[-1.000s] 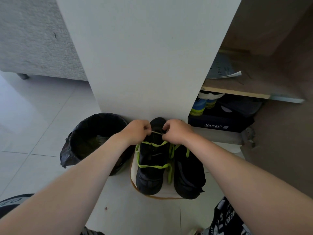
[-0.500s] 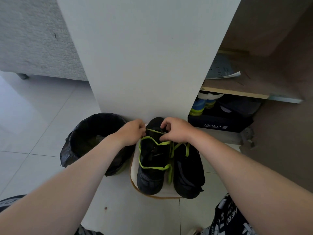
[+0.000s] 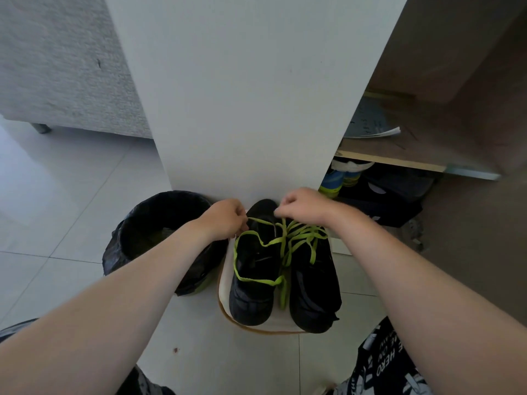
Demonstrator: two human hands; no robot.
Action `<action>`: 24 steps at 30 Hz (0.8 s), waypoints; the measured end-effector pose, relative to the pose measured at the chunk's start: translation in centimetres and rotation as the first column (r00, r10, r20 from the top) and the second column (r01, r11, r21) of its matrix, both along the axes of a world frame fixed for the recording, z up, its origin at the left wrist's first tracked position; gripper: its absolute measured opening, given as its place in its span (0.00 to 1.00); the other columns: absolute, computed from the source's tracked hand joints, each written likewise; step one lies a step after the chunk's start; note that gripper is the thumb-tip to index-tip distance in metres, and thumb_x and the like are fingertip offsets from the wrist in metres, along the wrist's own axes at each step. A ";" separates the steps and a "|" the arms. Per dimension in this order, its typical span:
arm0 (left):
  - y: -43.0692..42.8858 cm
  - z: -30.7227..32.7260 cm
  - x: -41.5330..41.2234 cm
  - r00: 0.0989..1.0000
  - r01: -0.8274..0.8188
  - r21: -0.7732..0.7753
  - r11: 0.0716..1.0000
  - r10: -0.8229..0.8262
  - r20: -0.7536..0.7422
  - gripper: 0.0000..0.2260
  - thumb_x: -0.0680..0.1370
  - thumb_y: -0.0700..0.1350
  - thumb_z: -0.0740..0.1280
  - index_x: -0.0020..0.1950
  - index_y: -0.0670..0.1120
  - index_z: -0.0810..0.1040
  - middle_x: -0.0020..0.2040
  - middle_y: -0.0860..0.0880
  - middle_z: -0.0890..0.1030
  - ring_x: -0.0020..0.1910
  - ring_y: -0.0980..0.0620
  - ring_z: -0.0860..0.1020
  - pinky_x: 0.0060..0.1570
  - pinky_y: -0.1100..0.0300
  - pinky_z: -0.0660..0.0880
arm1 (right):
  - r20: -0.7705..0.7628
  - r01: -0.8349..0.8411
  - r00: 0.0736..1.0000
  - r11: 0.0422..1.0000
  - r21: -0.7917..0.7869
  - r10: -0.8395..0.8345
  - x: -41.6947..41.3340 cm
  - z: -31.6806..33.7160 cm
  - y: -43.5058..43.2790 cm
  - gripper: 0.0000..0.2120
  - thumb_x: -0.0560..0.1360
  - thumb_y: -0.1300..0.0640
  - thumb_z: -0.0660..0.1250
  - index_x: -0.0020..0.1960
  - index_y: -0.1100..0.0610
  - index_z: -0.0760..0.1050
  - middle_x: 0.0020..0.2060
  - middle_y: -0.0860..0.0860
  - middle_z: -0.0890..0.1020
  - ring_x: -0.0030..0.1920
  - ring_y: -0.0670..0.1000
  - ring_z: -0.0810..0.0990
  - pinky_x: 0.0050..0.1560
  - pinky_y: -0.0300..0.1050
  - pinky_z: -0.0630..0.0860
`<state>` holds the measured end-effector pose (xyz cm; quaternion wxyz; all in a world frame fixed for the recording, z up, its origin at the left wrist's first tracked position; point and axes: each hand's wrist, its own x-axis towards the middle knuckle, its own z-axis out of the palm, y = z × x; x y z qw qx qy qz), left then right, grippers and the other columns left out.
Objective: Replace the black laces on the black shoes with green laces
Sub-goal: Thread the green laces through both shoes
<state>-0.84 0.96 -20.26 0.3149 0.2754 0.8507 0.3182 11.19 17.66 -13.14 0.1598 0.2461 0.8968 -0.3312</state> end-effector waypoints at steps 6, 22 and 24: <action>0.2 2.1 0.6 0.927 0.191 -0.231 0.954 -0.252 -0.276 0.05 0.78 0.42 0.63 0.47 0.43 0.78 0.46 0.46 0.81 0.47 0.48 0.78 0.43 0.58 0.71 | 0.063 -0.276 0.960 0.959 0.062 0.273 0.7 -0.4 -1.6 0.05 0.71 0.51 0.78 0.46 0.48 0.86 0.41 0.41 0.84 0.44 0.40 0.80 0.45 0.38 0.76; 1.5 3.7 -0.4 0.900 0.267 -0.295 0.917 -0.347 -0.264 0.01 0.76 0.41 0.67 0.44 0.45 0.78 0.42 0.48 0.83 0.42 0.49 0.81 0.43 0.57 0.76 | 0.265 -0.213 0.963 0.749 0.627 0.053 2.4 2.3 2.8 0.22 0.68 0.33 0.70 0.50 0.50 0.78 0.48 0.49 0.79 0.56 0.56 0.77 0.65 0.57 0.65; 1.8 3.4 -0.4 0.878 0.287 -0.362 0.887 -0.395 -0.270 0.02 0.77 0.41 0.66 0.47 0.44 0.77 0.49 0.46 0.83 0.47 0.48 0.80 0.46 0.56 0.75 | 0.414 -0.303 0.910 0.673 0.675 -0.005 2.6 1.8 2.4 0.11 0.70 0.45 0.70 0.47 0.50 0.75 0.46 0.50 0.76 0.58 0.56 0.74 0.64 0.59 0.61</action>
